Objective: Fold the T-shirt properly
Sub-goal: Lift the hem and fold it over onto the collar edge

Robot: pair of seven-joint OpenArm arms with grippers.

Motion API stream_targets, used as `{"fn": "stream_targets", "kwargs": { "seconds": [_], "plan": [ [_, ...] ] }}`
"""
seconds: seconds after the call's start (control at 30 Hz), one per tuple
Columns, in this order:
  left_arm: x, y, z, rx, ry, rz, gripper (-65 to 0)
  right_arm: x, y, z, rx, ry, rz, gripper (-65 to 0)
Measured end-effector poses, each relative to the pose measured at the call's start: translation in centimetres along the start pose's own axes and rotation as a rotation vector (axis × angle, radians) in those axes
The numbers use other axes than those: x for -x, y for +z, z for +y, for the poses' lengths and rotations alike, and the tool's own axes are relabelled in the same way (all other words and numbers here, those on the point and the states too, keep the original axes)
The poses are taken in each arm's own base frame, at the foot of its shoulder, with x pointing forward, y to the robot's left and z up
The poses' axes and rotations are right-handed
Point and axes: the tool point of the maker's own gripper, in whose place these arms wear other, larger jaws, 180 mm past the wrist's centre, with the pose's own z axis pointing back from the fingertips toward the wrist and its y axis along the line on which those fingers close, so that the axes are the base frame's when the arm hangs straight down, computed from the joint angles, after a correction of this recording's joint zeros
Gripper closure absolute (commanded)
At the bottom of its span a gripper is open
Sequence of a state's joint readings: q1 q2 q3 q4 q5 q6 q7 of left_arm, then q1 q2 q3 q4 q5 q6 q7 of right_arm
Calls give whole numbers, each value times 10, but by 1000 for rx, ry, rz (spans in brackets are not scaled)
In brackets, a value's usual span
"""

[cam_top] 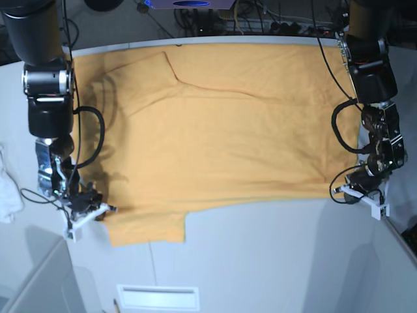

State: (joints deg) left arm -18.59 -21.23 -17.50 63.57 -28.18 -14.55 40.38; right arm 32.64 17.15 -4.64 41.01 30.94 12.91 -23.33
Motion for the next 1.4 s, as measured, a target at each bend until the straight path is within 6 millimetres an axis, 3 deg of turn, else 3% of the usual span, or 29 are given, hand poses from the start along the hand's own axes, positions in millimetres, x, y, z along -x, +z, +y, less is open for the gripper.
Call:
{"fn": "stream_targets", "kwargs": {
  "seconds": [0.13,0.3,0.4,0.53,0.67,0.77,0.87,1.03,1.17,1.3,1.4],
  "plan": [
    [-13,15,-11,22,-44,-56,0,3,2,-2,-1,2,0,0],
    [5,23,-11,18,-71,-33,0,23,7,-7,8,18,44,0],
    [8,28,-18,56,-33,-44,0,14,17,0,-16,-3,-1,0],
    [3,35,-27,102,-11,-72,0,1,35,-12,-2,-31,-12,0],
    [8,45,-31,109,-31,-78,0,9,48,-14,1,-35,-19,0],
    [1,57,-20,84,-12,-116,0,23,56,-20,9,-51,6,0],
    [-5,67,-16,74,-28,-146,0,22,66,-26,21,-59,2,0],
    [15,69,-15,71,-29,-106,0,29,79,-29,28,-68,11,0],
    [14,78,-19,77,-55,-119,0,37,86,-34,39,-75,35,0],
    [12,91,-28,92,-94,-143,0,29,101,-38,50,-83,7,0],
    [25,97,-32,94,-124,-88,0,36,114,-43,71,-75,19,0]
  ]
}}
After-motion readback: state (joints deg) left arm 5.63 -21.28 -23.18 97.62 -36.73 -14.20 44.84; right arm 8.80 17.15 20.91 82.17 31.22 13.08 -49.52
